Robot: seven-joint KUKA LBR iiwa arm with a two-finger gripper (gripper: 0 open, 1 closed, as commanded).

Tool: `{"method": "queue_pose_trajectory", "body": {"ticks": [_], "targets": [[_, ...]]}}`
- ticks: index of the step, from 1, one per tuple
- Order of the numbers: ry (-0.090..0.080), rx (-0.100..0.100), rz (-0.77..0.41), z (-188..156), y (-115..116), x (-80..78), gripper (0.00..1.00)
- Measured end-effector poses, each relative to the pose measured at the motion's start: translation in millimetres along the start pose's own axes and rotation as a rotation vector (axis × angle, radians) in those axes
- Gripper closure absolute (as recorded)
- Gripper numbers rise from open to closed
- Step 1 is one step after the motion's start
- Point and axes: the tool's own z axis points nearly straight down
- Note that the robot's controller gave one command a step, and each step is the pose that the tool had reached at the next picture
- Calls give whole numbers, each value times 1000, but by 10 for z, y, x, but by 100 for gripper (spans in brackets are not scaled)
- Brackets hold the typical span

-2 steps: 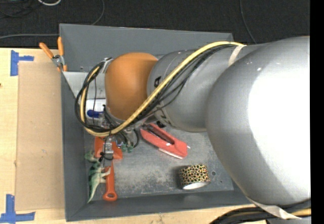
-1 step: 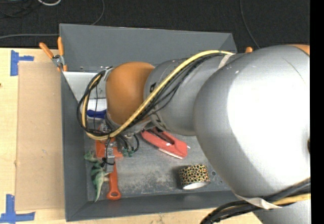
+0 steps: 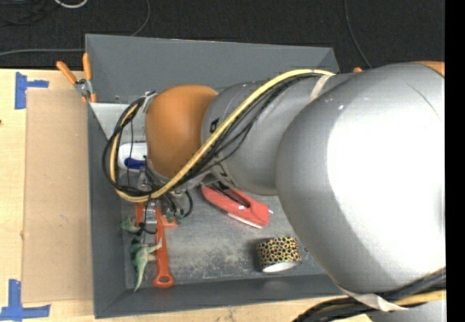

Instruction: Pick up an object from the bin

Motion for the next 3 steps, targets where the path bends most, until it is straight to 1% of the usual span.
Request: {"method": "queue_pose_trajectory", "body": {"ticks": [1, 2, 3], "targets": [[5, 1, -19, 22, -67, -19, 0], [5, 2, 180, -21, -444, 60, 0], [9, 4, 13, 60, -228, -55, 0]]}}
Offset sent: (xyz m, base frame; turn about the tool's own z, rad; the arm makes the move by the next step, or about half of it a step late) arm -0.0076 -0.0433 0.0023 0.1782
